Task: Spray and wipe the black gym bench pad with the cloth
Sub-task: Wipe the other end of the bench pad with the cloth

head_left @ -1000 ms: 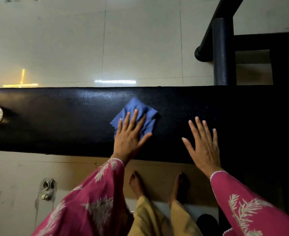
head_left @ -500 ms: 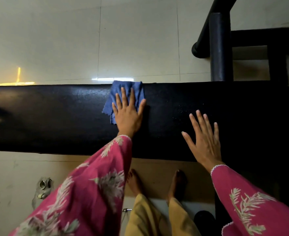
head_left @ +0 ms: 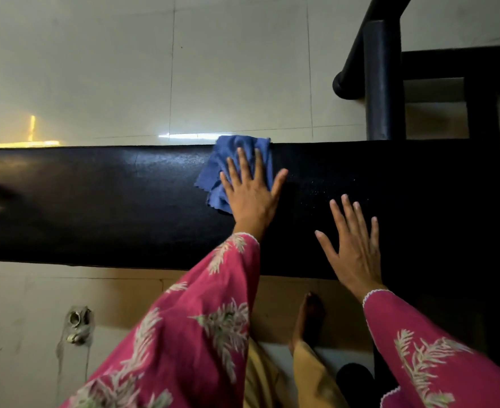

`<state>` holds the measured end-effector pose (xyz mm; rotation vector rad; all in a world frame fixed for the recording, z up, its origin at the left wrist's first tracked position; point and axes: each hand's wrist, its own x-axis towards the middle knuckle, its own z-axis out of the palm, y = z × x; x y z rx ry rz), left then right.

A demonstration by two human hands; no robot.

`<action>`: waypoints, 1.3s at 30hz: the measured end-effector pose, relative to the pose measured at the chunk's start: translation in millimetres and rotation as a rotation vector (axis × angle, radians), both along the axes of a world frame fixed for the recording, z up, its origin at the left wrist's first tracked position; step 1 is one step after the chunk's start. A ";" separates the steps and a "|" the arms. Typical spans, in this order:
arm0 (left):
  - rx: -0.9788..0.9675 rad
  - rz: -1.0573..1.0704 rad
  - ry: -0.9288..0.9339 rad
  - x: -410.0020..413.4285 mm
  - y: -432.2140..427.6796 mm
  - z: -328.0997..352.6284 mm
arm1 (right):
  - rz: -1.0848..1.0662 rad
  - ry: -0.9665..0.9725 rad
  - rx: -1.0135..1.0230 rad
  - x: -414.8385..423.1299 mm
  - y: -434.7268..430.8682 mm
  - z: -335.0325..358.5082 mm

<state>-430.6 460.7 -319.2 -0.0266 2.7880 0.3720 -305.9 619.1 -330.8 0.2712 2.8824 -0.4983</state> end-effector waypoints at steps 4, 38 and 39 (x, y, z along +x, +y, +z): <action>-0.043 -0.411 0.053 14.3 -22.6 -2.4 | -0.002 -0.005 0.007 0.1 0.0 0.8; -0.031 -0.266 0.185 119.2 -30.7 -15.6 | 0.025 -0.020 0.023 4.5 7.3 -1.9; -0.029 -0.366 0.203 120.2 -41.9 -15.9 | 0.019 -0.020 0.025 4.9 7.4 -1.5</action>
